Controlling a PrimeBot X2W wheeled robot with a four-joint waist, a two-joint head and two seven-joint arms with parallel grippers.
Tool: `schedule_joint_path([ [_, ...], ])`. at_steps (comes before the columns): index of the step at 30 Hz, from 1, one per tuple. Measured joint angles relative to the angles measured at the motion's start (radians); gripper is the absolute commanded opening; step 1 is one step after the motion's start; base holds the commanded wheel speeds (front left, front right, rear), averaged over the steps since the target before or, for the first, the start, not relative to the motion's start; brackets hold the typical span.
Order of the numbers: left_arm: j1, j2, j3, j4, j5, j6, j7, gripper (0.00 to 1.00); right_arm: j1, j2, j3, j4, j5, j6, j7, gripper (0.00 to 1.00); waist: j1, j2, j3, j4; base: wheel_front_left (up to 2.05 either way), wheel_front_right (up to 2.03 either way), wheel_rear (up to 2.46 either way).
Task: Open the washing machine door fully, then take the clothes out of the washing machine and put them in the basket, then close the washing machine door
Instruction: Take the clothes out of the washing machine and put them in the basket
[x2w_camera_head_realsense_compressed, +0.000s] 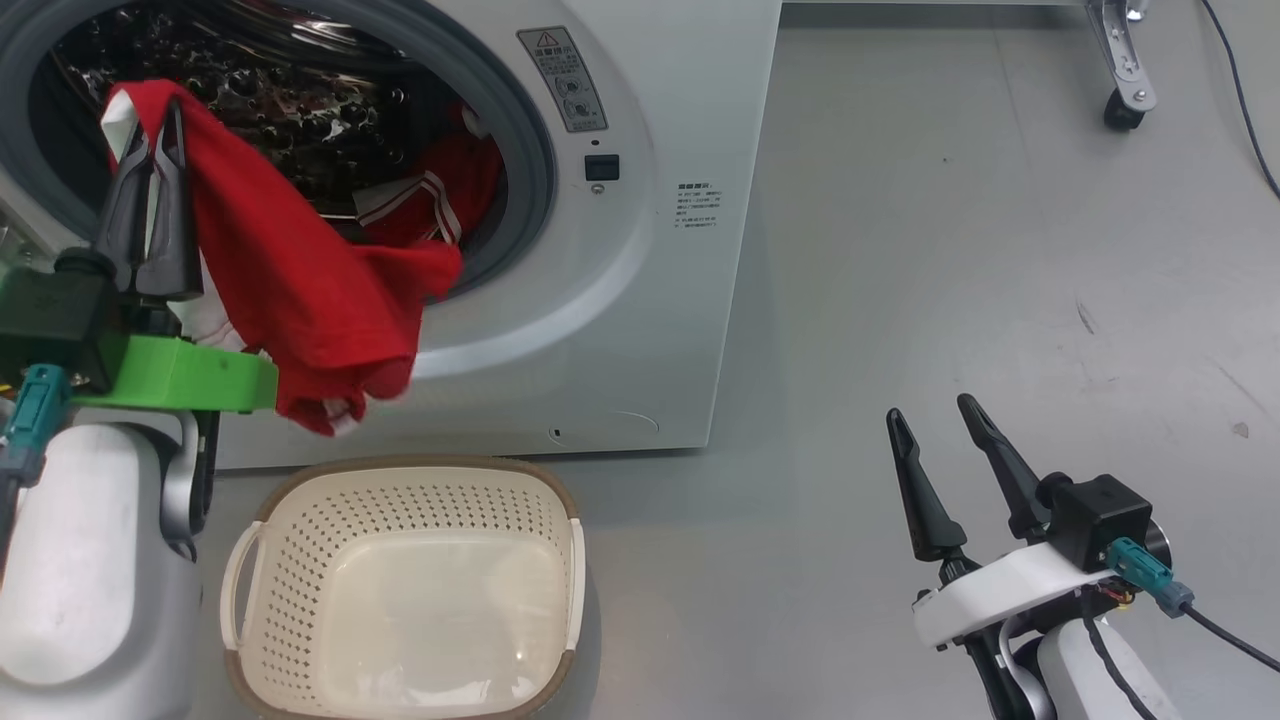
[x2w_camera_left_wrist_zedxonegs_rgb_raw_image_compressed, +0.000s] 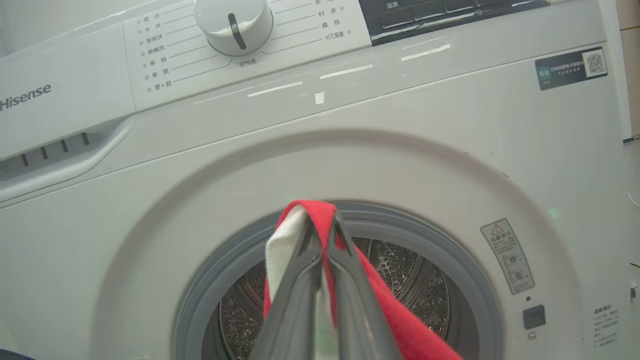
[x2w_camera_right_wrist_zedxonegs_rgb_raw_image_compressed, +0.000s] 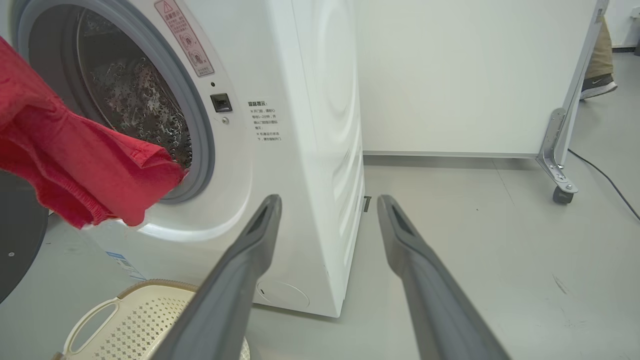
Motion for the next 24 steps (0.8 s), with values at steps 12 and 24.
schedule_joint_path([
  [12, 0.194, -0.026, -0.028, 0.062, -0.010, 0.000, 0.000, 0.00, 0.014, 0.003, -0.006, -0.007, 0.000, 0.000, 0.000, 1.00, 0.0000, 0.0000, 0.011, 0.007, 0.00, 0.00, 0.00],
  [24, 0.280, -0.028, -0.050, 0.159, -0.010, -0.002, 0.045, 0.00, 0.013, 0.004, 0.016, -0.023, -0.013, 0.000, 0.000, 1.00, 0.0000, 0.0000, 0.057, -0.005, 0.00, 0.00, 0.00],
])
